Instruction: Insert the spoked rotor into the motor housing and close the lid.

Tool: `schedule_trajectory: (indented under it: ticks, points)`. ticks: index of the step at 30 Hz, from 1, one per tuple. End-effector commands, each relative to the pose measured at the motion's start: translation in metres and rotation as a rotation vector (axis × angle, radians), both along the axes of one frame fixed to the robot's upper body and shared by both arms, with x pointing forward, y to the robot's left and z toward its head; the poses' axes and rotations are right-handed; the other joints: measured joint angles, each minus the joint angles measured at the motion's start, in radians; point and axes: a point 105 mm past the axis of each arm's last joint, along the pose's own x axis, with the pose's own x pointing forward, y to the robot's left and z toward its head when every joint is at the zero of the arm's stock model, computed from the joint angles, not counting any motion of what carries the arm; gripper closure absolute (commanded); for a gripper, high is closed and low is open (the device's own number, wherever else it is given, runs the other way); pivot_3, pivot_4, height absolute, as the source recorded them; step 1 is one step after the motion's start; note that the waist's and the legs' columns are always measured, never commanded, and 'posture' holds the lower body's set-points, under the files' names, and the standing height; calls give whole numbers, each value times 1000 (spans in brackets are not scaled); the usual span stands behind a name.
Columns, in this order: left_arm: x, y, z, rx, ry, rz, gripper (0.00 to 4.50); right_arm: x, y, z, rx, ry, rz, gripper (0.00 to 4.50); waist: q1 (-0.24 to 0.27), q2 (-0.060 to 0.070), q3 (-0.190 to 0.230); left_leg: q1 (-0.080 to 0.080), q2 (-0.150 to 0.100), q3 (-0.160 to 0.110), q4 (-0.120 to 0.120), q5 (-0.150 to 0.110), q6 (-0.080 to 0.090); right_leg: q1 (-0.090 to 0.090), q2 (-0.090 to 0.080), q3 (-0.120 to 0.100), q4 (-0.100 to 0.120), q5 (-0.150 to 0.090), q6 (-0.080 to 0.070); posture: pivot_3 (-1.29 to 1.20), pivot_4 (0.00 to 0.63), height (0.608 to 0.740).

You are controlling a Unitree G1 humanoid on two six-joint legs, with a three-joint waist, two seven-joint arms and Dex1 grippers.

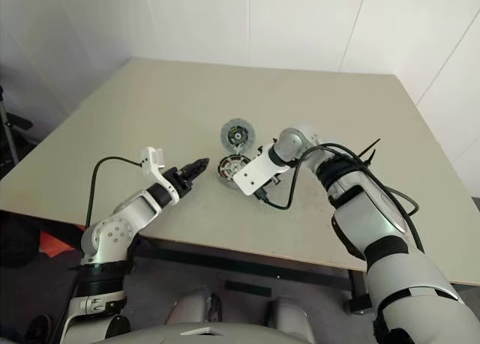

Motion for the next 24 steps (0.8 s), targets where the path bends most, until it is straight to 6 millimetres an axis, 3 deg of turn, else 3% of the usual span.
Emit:
schedule_trajectory:
  ticks: [1, 7, 14, 24]
  points:
    - [2, -2, 16, -1, -62, -8, 1900, 7, 5, 11, 15, -48, 3, 2356, -3, 0, 0, 0, 0, 0, 0, 0, 0, 0, 0, 0, 0, 0, 0, 0, 0, 740]
    - [2, -1, 15, 6, -59, -7, 1900, 7, 6, 9, 18, -39, 5, 2356, -12, 0, 0, 1, 0, 0, 0, 0, -1, 0, 0, 0, 1, 0, -1, 0, 0, 740]
    - [2, 0, 14, 10, -57, -1, 1900, 4, 8, 8, 30, -24, 19, 4404, -19, 0, 0, 0, 0, 0, 0, 0, 0, 0, 0, 0, 0, 0, -1, 0, 0, 740]
    - [3, 1, 14, 12, -57, 1, 1900, 6, 13, 13, 63, -33, 8, 4459, -23, 0, 0, -1, 1, 0, 1, 0, 0, -1, 0, 0, 1, 1, -1, 0, 0, 740]
